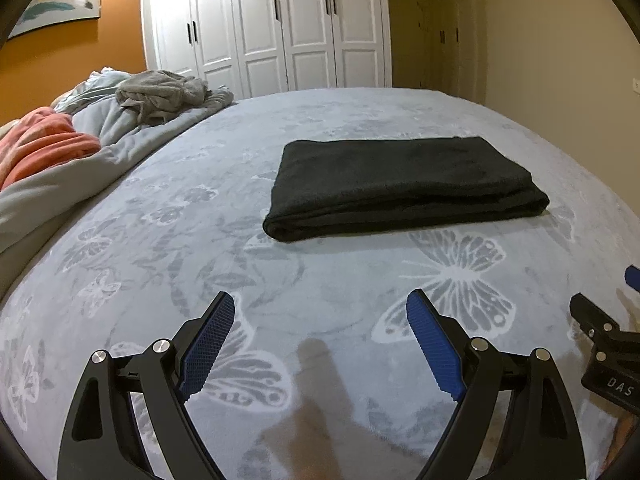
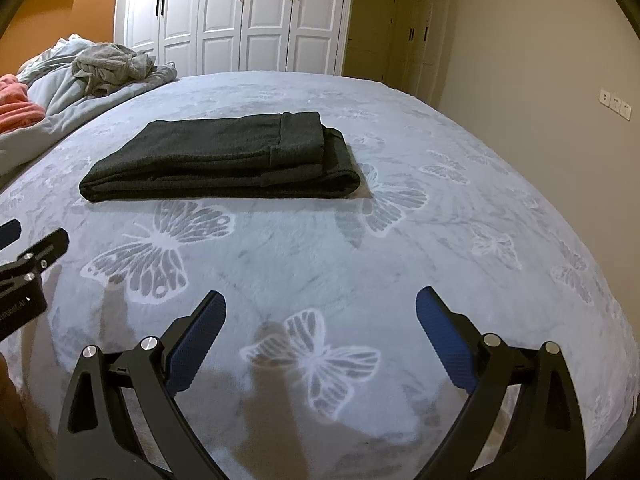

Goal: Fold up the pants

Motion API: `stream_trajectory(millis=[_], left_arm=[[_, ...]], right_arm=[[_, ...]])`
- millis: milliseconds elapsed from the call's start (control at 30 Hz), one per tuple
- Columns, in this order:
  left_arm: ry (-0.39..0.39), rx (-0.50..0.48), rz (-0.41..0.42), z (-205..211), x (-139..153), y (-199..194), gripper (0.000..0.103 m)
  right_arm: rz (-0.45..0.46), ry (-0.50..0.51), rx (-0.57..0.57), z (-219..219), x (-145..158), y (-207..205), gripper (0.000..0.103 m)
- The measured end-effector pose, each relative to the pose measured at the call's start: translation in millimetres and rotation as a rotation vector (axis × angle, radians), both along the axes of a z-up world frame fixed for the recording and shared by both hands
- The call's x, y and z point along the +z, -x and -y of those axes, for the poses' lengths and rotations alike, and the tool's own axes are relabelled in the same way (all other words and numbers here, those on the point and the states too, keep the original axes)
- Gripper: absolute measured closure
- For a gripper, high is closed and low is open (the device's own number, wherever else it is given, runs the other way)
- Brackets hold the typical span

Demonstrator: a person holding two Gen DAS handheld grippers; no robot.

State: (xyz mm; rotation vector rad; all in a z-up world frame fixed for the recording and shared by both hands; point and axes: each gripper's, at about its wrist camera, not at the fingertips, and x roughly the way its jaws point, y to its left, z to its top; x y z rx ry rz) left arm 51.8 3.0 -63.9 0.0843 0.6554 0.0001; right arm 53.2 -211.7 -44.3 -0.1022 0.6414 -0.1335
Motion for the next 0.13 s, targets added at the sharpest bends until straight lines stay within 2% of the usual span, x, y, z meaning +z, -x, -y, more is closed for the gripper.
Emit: stream_trajectory(millis=[133], left_arm=[[-0.012, -0.009, 0.001, 3.3, 0.0, 0.4, 0.018]], right_arm=[[0.001, -0.001, 0.000, -0.2, 0.2, 0.3, 0.009]])
